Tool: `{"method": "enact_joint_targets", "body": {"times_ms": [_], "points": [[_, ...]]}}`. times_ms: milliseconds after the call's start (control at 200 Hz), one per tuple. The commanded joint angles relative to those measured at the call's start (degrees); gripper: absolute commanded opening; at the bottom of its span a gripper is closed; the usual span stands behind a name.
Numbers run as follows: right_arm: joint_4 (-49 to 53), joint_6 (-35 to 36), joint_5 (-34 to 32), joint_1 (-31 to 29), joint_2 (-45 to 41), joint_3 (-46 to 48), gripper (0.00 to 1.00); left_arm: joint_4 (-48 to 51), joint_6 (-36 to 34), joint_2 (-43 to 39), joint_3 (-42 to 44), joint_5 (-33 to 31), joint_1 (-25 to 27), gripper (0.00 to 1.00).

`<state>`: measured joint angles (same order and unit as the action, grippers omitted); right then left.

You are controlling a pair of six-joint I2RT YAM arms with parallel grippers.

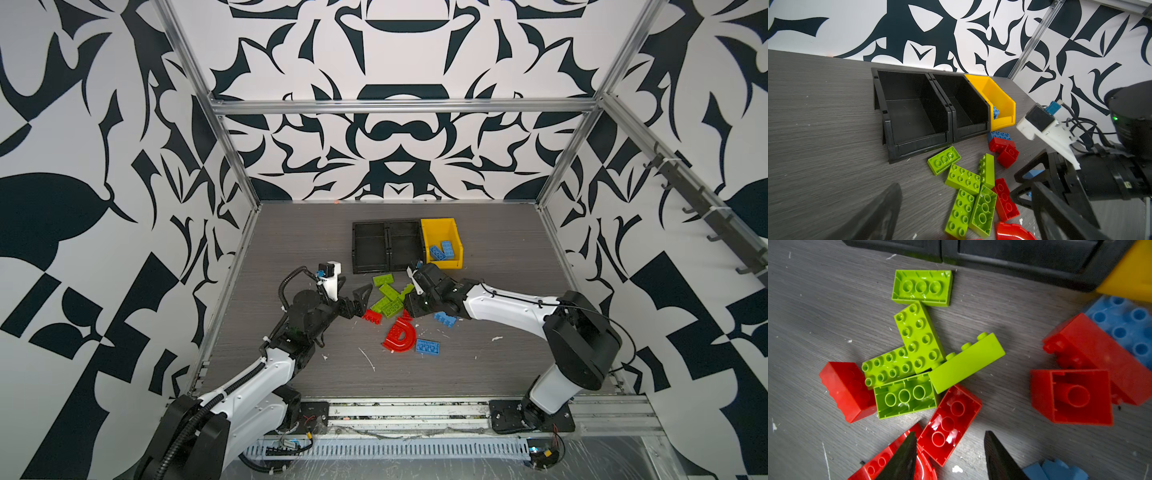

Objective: Sort the legos into containers by color
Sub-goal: 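Return the right gripper to the pile and grasp a red 2x4 brick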

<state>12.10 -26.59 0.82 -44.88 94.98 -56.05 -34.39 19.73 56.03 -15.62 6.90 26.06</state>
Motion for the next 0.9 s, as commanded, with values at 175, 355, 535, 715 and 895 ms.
{"method": "enact_joint_targets", "body": {"times_ms": [175, 355, 535, 715, 895], "points": [[-4.22, -0.83, 0.93, -0.65, 2.43, 0.62, 0.55, -1.33, 0.81, -0.24, 0.19, 0.57, 0.21, 1.00], [-4.02, -0.96, 0.41, -0.73, 4.81, -0.54, 0.55, -1.03, 0.78, -0.38, 0.00, 0.40, 0.17, 1.00], [-3.37, -1.53, -0.51, -0.73, 5.75, -0.42, 0.53, -0.64, 0.86, -0.42, -0.04, 0.34, 0.20, 1.00], [-2.80, -1.81, -2.14, -0.68, 5.16, 0.11, 0.49, -0.77, 1.03, 0.52, -0.31, 0.57, 0.19, 1.00], [-2.77, -1.85, -2.74, -0.68, 3.54, 0.73, 0.44, -0.72, 0.93, 0.48, -0.24, 0.31, 0.21, 1.00]]}}
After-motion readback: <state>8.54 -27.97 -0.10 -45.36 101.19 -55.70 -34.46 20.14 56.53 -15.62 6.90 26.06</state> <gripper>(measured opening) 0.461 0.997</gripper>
